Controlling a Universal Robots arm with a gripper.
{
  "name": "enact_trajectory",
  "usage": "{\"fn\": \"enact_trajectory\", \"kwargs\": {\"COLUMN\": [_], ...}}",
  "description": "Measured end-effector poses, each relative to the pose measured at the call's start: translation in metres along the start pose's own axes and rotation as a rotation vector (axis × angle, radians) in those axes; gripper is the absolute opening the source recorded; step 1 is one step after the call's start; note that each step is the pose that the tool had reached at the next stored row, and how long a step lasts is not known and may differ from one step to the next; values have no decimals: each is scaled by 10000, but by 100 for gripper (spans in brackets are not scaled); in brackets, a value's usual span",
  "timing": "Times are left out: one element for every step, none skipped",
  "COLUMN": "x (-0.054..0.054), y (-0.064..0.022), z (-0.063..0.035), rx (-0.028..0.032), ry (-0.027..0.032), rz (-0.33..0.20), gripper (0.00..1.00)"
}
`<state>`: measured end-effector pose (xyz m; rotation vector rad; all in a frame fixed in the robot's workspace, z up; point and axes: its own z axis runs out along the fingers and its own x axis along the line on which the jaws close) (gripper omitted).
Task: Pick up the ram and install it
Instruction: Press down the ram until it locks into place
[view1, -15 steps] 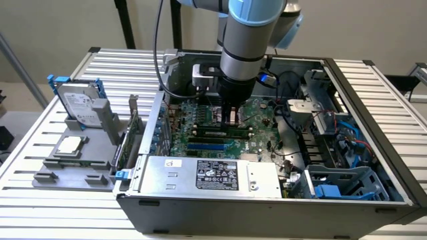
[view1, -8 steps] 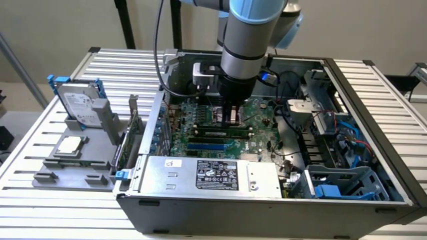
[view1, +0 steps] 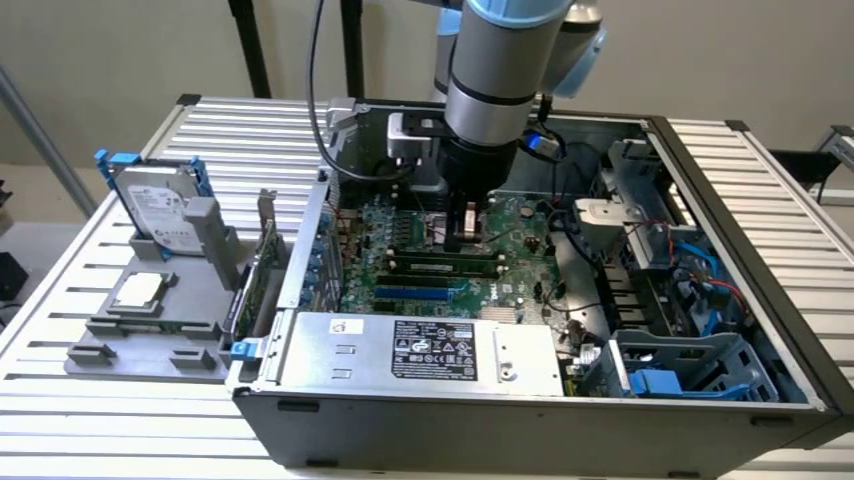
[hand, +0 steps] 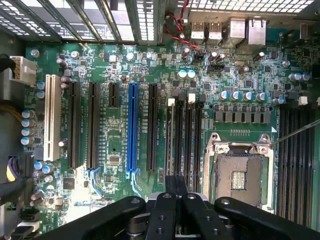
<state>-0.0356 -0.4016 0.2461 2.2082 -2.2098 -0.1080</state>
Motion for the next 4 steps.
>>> {"fn": "enact_trajectory", "kwargs": {"x": [0,0,0,0], "y": [0,0,0,0], "z": [0,0,-1,-1], "rx": [0,0,0,0], "ry": [1,1,1,2], "rz": [0,0,0,0], "gripper": [11,11,11,11]}}
